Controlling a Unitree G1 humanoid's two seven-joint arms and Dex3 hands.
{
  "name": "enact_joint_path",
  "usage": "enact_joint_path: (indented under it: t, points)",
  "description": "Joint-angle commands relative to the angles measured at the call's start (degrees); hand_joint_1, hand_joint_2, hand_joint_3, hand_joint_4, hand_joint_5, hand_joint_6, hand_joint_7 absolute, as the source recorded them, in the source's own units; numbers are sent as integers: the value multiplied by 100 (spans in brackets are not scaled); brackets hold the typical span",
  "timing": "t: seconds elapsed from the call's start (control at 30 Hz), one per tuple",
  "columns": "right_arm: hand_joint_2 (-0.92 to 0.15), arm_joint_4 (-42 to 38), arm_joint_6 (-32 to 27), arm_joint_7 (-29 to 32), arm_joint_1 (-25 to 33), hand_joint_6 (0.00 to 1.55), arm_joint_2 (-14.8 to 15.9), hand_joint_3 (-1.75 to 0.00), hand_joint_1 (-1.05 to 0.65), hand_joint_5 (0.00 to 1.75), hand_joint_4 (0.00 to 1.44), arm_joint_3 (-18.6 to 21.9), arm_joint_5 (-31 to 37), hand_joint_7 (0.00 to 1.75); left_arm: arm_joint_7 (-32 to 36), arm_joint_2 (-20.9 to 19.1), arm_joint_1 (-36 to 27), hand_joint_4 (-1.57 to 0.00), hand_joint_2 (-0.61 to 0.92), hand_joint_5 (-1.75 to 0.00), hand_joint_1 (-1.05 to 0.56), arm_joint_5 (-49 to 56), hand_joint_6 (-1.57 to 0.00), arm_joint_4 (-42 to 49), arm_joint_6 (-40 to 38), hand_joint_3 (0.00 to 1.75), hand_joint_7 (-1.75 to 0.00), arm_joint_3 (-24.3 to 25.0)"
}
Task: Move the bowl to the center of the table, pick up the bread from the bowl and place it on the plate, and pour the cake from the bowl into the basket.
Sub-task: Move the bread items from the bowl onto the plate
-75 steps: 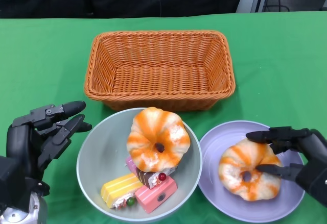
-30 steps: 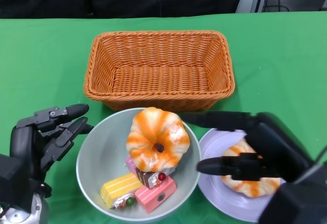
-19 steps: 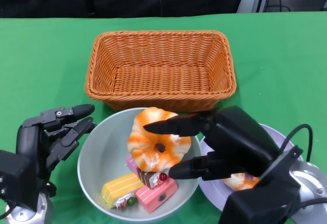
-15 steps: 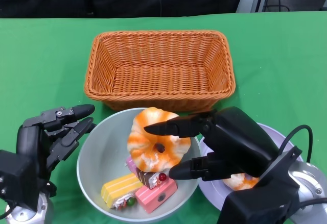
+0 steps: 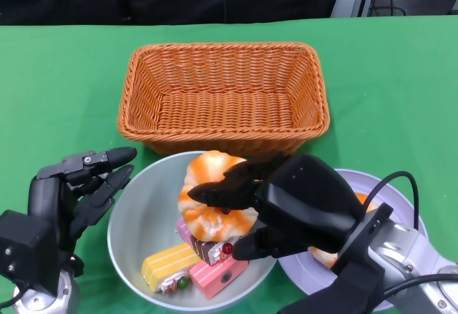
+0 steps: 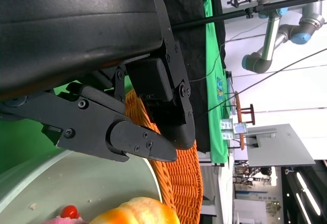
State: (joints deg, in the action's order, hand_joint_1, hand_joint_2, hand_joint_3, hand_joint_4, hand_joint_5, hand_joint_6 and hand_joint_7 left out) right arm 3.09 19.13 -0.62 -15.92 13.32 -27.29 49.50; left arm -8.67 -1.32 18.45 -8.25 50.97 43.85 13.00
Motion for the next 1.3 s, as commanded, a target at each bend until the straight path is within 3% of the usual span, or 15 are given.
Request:
enact_joint_path:
  t: [0.03,0.17,0.3,0.4,1.03,1.17,1.3]
  points:
    - [-82,-239,192,352,-158,59,83,0,-75,2,60,-96,210,0,-51,-54,8,-77,90,-137,-51,-30,-129,48,157,1,-9,7]
    - [-82,-501,380,776,-281,58,158,-1,-79,2,60,-234,570,0,-81,-26,-16,-94,89,-101,-44,-98,-128,-26,28,0,-10,0]
    - [-84,-731,557,1197,-433,60,268,-1,-81,0,58,-371,951,1,-347,2,-25,-101,92,-85,-33,-321,-128,-35,-11,1,-10,27]
    - [-84,-930,631,1495,-571,58,342,-1,-83,0,51,-490,1186,0,-557,50,-36,-101,92,-82,-31,-526,-127,-81,-96,2,-9,61]
    - [-87,-1472,336,2277,-990,48,436,0,-90,0,40,-952,2024,0,-415,120,-131,-95,92,-94,-32,-479,-124,-292,-296,6,-8,54]
    - [-87,-1585,309,2519,-1082,47,452,0,-92,0,39,-1047,2159,0,-313,158,-183,-86,92,-124,-35,-446,-124,-421,-419,4,-7,35]
    - [-87,-1689,271,2585,-1164,46,464,0,-93,0,39,-1121,2205,0,-222,151,-212,-82,92,-130,-38,-317,-121,-435,-358,4,-5,1]
